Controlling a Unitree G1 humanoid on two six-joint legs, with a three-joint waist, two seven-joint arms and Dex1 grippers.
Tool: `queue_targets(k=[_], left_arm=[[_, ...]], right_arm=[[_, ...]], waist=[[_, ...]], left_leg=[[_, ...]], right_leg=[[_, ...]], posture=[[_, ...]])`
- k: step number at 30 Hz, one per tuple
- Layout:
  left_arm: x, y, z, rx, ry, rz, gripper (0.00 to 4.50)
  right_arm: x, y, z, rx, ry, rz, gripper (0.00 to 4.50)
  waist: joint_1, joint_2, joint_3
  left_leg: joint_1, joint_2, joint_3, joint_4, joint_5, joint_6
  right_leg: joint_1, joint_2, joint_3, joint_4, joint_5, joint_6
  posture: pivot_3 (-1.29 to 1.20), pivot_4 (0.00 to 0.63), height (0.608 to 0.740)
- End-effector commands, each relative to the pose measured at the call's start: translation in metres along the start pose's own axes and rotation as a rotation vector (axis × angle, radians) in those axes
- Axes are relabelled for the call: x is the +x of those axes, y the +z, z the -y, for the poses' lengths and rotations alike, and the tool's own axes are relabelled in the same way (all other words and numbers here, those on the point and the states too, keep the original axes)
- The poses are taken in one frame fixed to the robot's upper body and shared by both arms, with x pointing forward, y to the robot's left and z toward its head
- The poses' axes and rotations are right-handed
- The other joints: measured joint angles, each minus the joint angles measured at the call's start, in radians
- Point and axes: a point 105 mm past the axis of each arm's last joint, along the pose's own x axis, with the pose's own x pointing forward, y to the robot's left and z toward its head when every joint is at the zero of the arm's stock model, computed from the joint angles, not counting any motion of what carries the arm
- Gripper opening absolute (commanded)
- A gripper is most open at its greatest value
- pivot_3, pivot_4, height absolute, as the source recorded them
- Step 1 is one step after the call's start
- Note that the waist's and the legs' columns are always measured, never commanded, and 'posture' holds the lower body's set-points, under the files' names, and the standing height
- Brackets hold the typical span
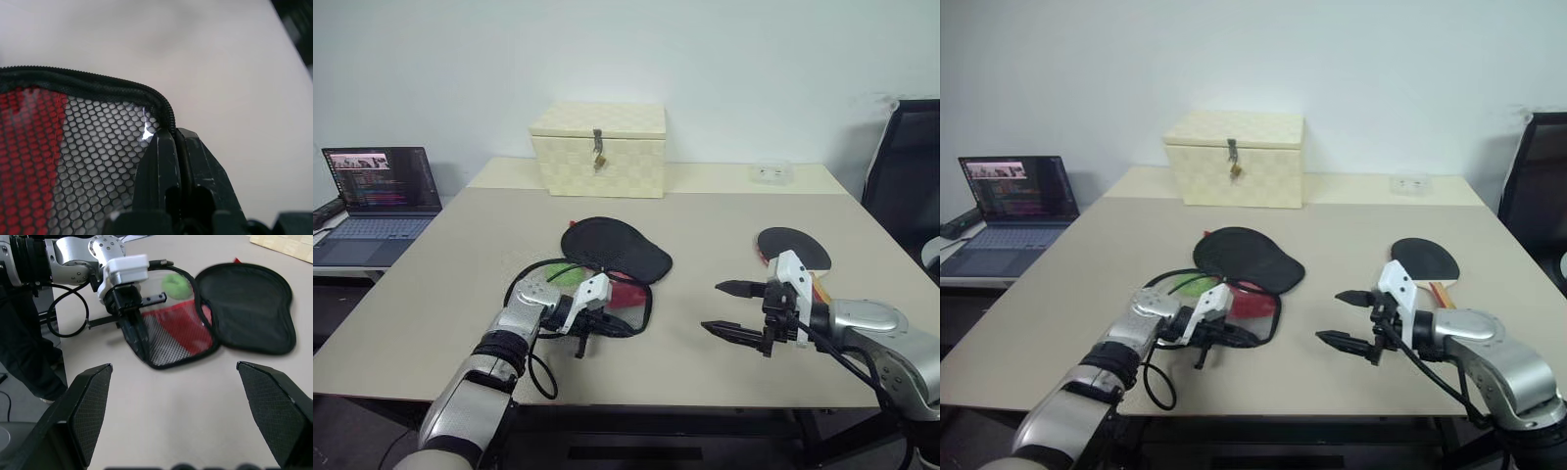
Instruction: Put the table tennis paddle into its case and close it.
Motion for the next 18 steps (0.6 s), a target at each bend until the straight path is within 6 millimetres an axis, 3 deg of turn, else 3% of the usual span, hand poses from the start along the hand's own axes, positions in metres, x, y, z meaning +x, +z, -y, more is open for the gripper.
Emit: queue_targets(k=[1, 8, 12, 15, 18], left_arm=[[0.012, -0.007, 0.032, 0.049, -0.243, -0.077, 0.02], [-0.003, -0.024, 0.047, 0.155, -0.358, -0.219, 0.02], [-0.003, -0.008, 0.027, 0.112, -0.238, -0.103, 0.02], [-0.004, 0.004, 0.029, 0.011, -0.21, 0.011, 0.02], [-0.003, 0.005, 0.038, -0.022, -0.173, 0.088, 0.99]], right_arm=[[-0.005, 0.011, -0.004, -0.04, -0.009, 0.028, 4.5], [-0.005, 0.007, -0.007, -0.031, -0.017, 0.029, 4.5], [0.002, 0.008, -0.003, -0.044, -0.007, 0.028, 4.5], [0.006, 0.009, 0.002, -0.057, 0.0, 0.013, 4.5], [0.011, 0.013, 0.008, -0.057, 0.004, 0.018, 4.5]], waist=[[0.0, 0.0, 0.0], [-0.007, 0.001, 0.0], [-0.008, 0.002, -0.001], [-0.005, 0.002, -0.001], [-0.004, 0.002, -0.001]], left_leg=[[0.0, 0.0, 0.0, 0.0, 0.0, 0.0], [0.001, 0.001, 0.0, 0.0, 0.0, 0.001], [0.001, 0.001, 0.002, 0.0, -0.001, 0.001], [0.002, 0.0, 0.002, 0.002, -0.001, 0.002], [0.002, 0.001, 0.003, 0.002, -0.001, 0.001]], right_leg=[[0.0, 0.0, 0.0, 0.0, 0.0, 0.0], [0.0, 0.001, 0.001, 0.0, 0.0, 0.0], [0.0, 0.001, 0.001, 0.001, 0.0, 0.0], [0.0, 0.001, 0.0, 0.003, -0.002, 0.004], [0.0, 0.001, 0.001, 0.003, -0.002, 0.004]], posture=[[0.0, 0.15, 0.74], [0.0, 0.15, 0.74], [0.0, 0.15, 0.74], [0.0, 0.15, 0.74], [0.0, 0.15, 0.74]])
